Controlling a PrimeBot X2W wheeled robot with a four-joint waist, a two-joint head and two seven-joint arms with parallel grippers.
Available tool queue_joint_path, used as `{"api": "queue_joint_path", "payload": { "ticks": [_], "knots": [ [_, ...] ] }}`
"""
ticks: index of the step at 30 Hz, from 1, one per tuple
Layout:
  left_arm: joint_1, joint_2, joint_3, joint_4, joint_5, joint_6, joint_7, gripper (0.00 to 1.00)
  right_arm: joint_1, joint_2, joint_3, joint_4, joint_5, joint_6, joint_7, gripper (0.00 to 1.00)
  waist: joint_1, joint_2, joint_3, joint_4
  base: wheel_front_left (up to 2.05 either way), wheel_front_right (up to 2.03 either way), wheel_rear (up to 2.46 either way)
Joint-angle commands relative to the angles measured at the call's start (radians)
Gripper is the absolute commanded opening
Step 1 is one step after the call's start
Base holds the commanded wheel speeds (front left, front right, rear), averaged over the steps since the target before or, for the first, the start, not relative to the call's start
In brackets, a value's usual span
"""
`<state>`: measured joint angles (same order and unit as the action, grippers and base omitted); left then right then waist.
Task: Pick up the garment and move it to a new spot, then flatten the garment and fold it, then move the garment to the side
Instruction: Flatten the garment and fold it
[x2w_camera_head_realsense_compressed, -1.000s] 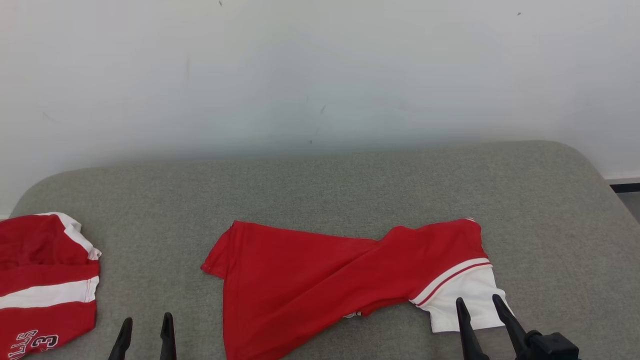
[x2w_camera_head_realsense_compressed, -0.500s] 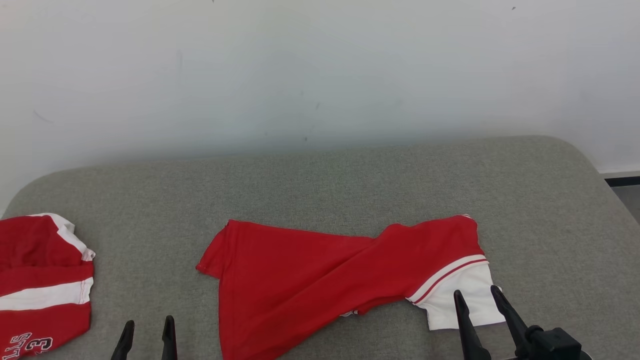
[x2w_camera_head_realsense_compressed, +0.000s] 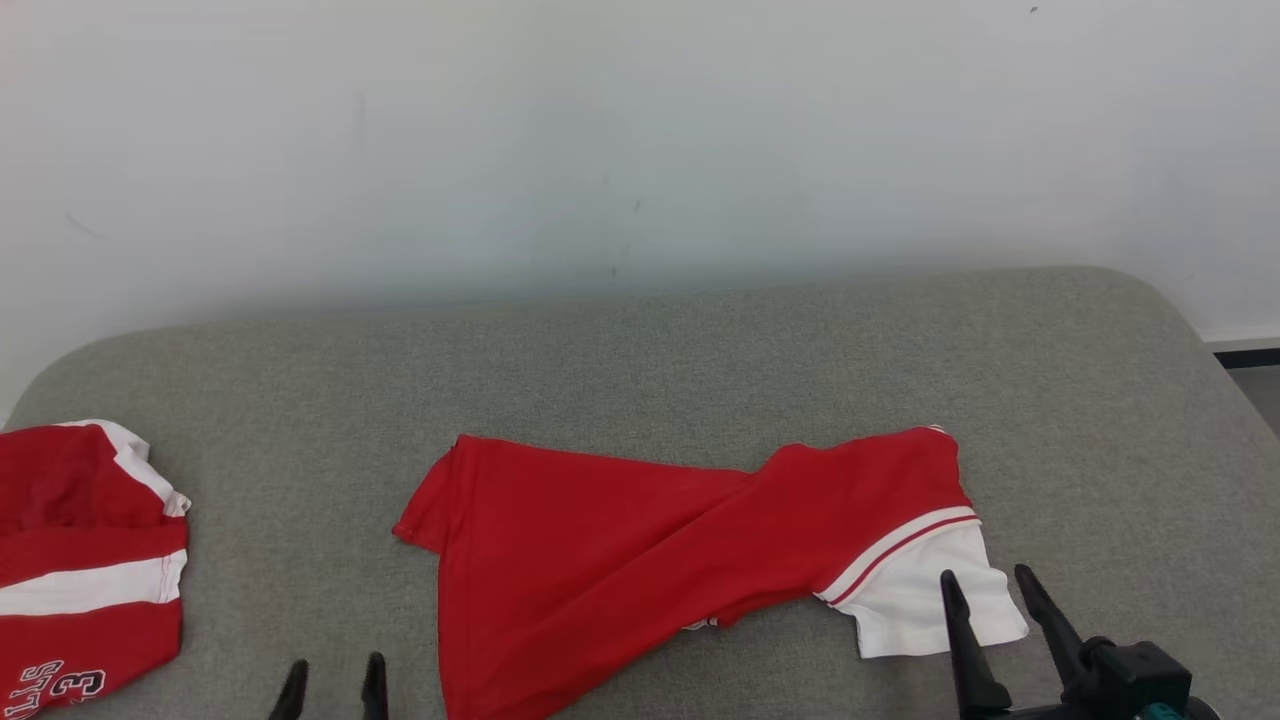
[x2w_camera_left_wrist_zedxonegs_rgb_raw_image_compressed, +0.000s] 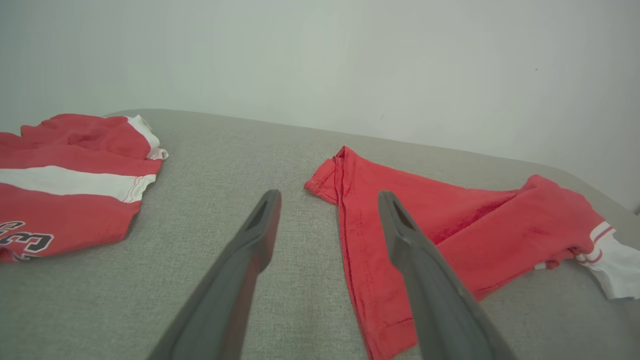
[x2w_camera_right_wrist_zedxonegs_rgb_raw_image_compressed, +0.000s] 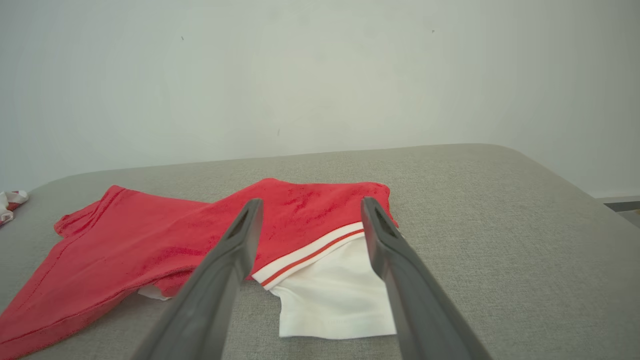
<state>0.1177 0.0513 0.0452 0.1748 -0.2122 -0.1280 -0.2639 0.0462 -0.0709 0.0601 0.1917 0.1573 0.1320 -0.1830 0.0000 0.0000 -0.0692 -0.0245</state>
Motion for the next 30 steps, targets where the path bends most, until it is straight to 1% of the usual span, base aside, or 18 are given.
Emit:
{"api": "queue_joint_path", "payload": {
  "ticks": [1,4,5,9,11,16,20,24,30],
  "knots": [
    [-0.005,-0.001,-0.017,0.020,-0.002,-0.002,-0.001,1.00,-0.009,0.000,-0.023,0.002,-0.011,-0.003,0.011,1.00,0.0000,0.0000,0.003,0.001,0.00,0.00,0.00],
    [-0.030,-0.001,-0.079,0.092,-0.003,-0.002,-0.001,1.00,-0.025,0.006,-0.079,0.022,-0.017,-0.003,0.069,1.00,0.0000,0.0000,0.014,-0.002,0.00,0.00,0.00],
    [-0.041,0.000,-0.101,0.121,-0.018,-0.002,0.001,1.00,-0.035,0.008,-0.097,0.030,-0.023,-0.003,0.093,1.00,0.0000,0.0000,0.019,-0.003,0.00,0.00,0.00],
    [-0.084,0.003,-0.174,0.223,-0.048,-0.002,0.058,1.00,-0.078,0.014,-0.169,0.076,-0.053,-0.003,0.191,1.00,0.0000,0.0000,0.040,-0.005,0.00,0.00,0.00],
    [-0.109,0.005,-0.193,0.256,-0.067,-0.002,0.090,1.00,-0.102,0.015,-0.210,0.114,-0.069,-0.003,0.250,1.00,0.0000,0.0000,0.052,-0.005,0.00,0.00,0.00],
    [-0.149,0.002,-0.220,0.292,-0.074,0.007,0.159,1.00,-0.175,0.017,-0.247,0.205,-0.088,-0.003,0.369,1.00,0.0000,0.0000,0.087,0.001,0.00,0.00,0.00],
    [-0.170,0.002,-0.235,0.281,-0.080,0.021,0.190,1.00,-0.233,0.015,-0.258,0.270,-0.108,-0.003,0.399,1.00,0.0000,0.0000,0.116,0.011,0.00,0.00,0.00],
    [-0.181,0.002,-0.246,0.268,-0.081,0.037,0.230,1.00,-0.269,0.006,-0.276,0.333,-0.110,-0.003,0.389,1.00,0.0000,0.0000,0.135,0.027,0.00,0.00,0.00],
    [-0.162,0.010,-0.268,0.213,-0.070,0.044,0.273,1.00,-0.302,0.001,-0.286,0.426,-0.137,-0.003,0.395,1.00,0.0000,0.0000,0.151,0.042,0.00,0.00,0.00]
  ]
}}
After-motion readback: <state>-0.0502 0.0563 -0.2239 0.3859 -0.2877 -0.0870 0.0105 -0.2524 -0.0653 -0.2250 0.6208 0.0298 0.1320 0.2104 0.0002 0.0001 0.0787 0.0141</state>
